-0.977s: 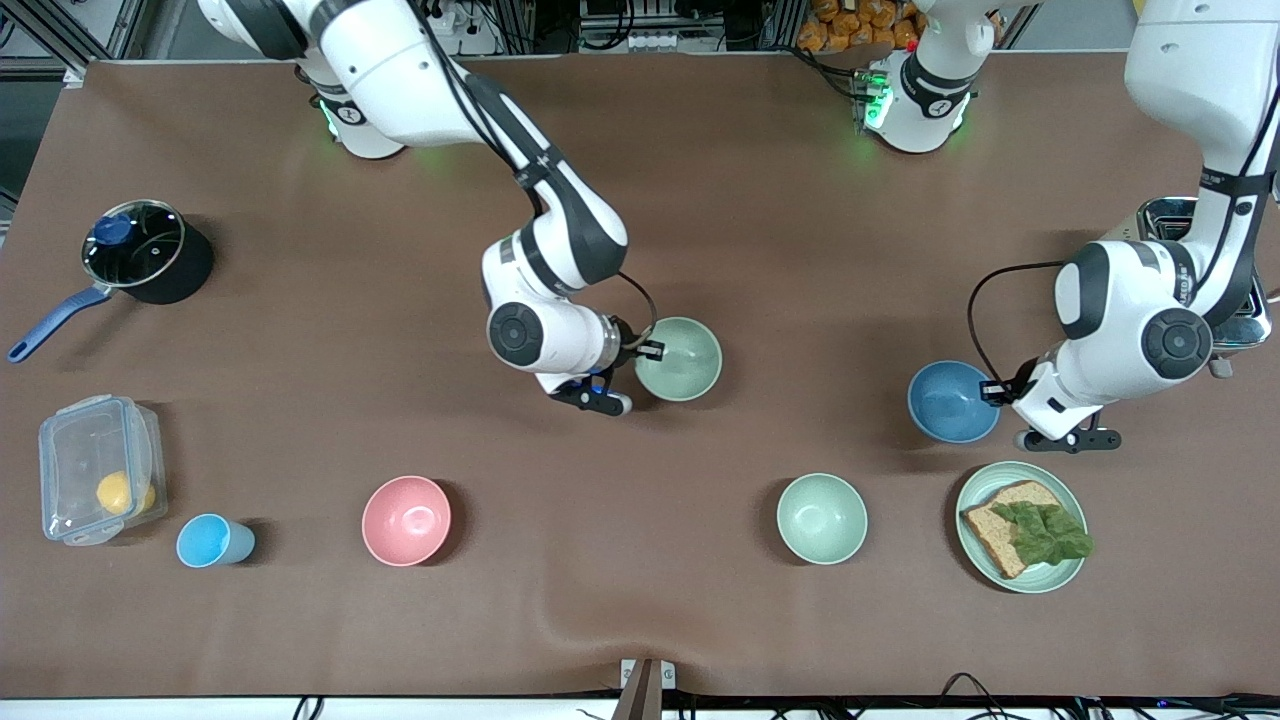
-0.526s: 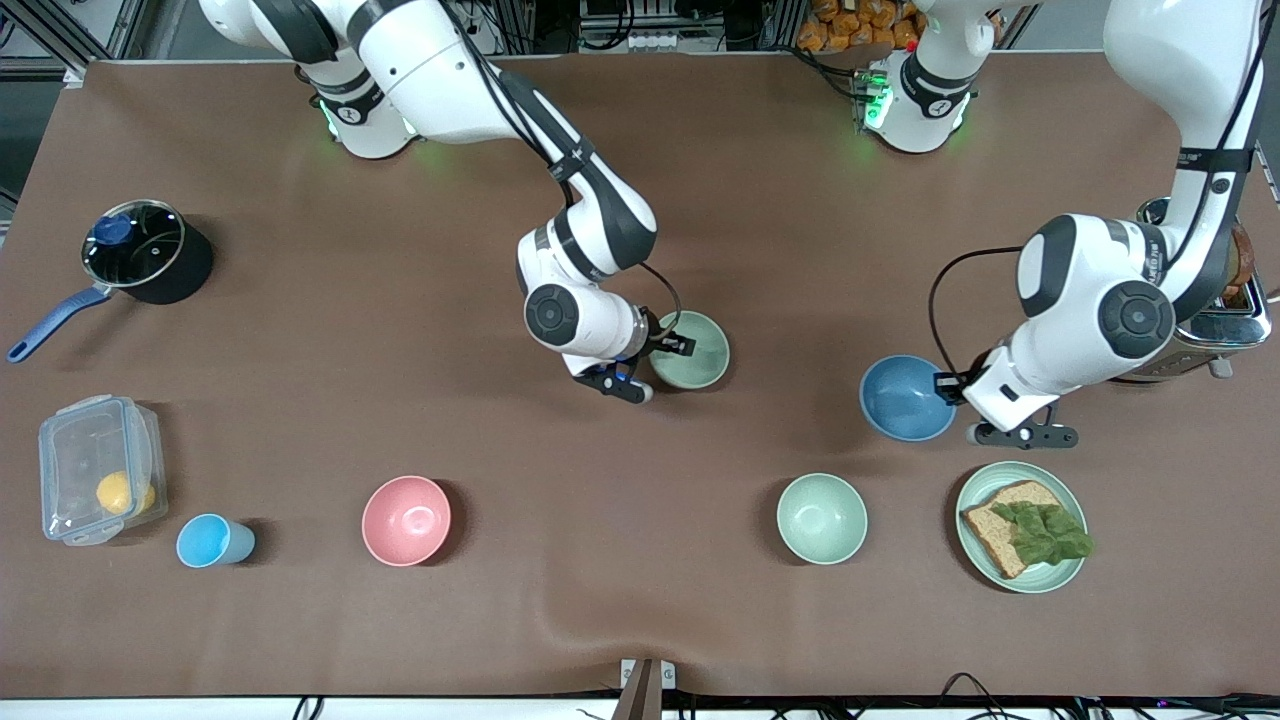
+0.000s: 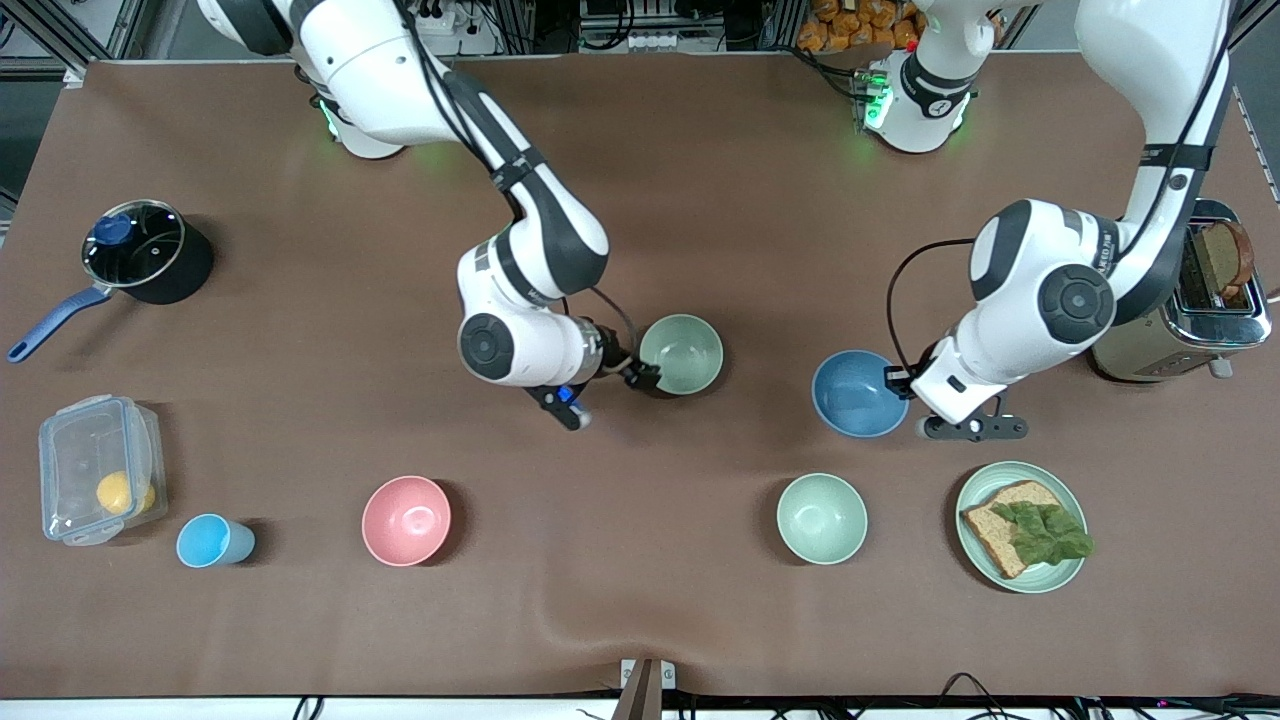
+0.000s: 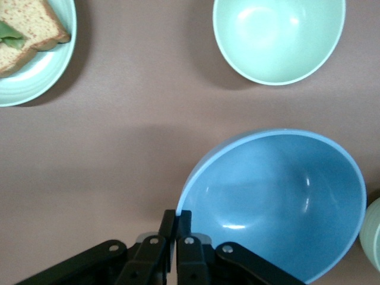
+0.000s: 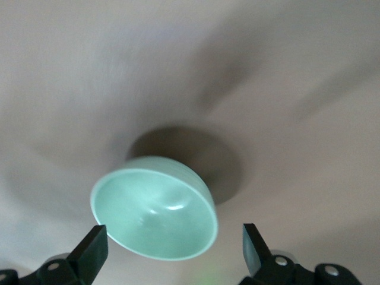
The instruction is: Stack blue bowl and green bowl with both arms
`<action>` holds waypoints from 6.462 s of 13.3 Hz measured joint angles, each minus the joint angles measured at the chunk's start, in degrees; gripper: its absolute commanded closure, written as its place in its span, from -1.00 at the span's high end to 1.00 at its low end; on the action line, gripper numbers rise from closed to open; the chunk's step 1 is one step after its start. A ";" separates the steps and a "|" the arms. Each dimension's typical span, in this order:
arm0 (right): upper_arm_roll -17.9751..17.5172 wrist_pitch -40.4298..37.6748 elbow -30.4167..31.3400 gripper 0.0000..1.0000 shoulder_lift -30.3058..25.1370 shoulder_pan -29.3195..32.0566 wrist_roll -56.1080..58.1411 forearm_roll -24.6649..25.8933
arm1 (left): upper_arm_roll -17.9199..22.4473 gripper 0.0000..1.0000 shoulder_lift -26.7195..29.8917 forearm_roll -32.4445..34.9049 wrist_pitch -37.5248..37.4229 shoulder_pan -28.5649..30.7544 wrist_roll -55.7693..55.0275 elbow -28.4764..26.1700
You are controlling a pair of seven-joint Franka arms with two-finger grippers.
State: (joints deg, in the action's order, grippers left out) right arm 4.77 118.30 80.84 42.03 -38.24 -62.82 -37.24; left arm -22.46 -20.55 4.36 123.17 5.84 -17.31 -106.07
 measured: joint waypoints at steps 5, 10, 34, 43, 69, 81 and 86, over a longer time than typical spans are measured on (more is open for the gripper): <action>0.43 2.87 0.03 1.00 0.86 0.83 -5.18 2.57 | -1.46 -1.00 -0.04 0.00 0.00 -1.87 -5.35 0.18; 0.31 6.97 0.17 1.00 3.31 0.83 -5.25 2.94 | -4.48 -1.00 -1.31 -0.01 -0.08 -4.40 -13.88 0.48; 0.51 11.45 0.21 1.00 6.96 -0.31 -5.53 4.45 | -4.69 -1.00 -10.03 -2.19 5.91 -16.89 -24.55 1.08; 0.47 11.89 0.21 1.00 7.27 -0.42 -5.51 4.65 | -4.67 -1.00 -12.23 -2.19 7.49 -17.22 -24.56 1.11; 11.37 -14.49 -1.82 1.00 -6.28 4.75 36.36 14.70 | -2.91 1.00 18.35 -0.51 -24.93 1.84 -11.48 13.63; 7.49 -28.40 0.66 1.00 -28.52 18.01 58.36 32.05 | 13.88 1.00 21.19 -2.88 -30.63 -4.38 3.68 15.71; 2.24 -31.24 6.29 1.00 -39.66 29.52 64.31 33.21 | 13.89 1.00 21.76 -2.89 -33.80 -4.93 3.68 15.75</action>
State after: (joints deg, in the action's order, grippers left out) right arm 7.02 87.06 87.13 2.37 -8.72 1.49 -4.02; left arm -8.57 1.21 1.47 89.37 0.91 -13.63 -90.32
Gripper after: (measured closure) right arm 0.000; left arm 0.000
